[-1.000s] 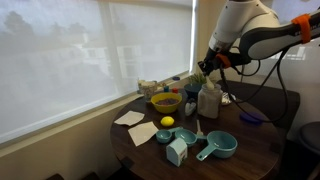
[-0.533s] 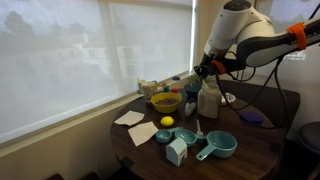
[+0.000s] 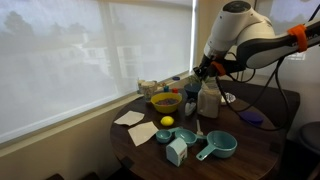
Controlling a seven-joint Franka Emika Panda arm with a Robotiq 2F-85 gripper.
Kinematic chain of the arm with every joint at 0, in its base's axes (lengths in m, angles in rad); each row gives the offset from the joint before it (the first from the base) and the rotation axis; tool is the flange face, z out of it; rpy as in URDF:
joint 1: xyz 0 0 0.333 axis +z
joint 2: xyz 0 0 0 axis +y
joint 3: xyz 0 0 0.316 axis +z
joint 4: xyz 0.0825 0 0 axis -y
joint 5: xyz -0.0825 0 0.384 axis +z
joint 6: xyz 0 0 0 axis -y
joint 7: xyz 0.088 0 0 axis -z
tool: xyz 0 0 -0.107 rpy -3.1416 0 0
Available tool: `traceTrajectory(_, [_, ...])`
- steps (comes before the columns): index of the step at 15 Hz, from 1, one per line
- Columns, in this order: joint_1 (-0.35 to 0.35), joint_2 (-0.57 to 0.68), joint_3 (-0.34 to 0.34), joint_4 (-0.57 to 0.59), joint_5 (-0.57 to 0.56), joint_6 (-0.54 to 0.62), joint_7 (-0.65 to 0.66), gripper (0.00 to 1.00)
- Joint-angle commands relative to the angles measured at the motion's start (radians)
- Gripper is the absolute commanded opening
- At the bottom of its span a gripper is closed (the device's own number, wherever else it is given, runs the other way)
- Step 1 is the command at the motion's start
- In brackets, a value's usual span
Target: Use the white plastic spoon to put some of the contents of the glass jar onto the white plate
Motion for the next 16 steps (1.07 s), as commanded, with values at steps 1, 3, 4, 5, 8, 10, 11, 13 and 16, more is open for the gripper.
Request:
traceTrajectory(1, [0.022,0.009,0.003,-0.004,-0.031,-0.042,0.06,0.03])
traceTrajectory(3, [0.028,0.003,0.012,-0.003,-0.062,-0.079,0.108,0.03])
traceTrajectory(4, [0.035,0.002,0.011,-0.004,-0.049,-0.089,0.109,0.03])
traceTrajectory(5, [0.04,0.002,0.009,-0.003,-0.035,-0.098,0.108,0.03])
traceTrajectory(8, [0.052,0.005,0.0,0.001,0.012,-0.12,0.094,0.03])
traceTrajectory(10, [0.051,0.006,-0.005,0.006,0.032,-0.128,0.089,0.03])
traceTrajectory(11, [0.049,0.005,-0.007,0.006,0.036,-0.125,0.089,0.03])
traceTrajectory(13, [0.046,0.005,-0.015,0.011,0.06,-0.132,0.084,0.03])
traceTrajectory(16, [0.04,0.008,-0.025,0.024,0.103,-0.166,0.085,0.03])
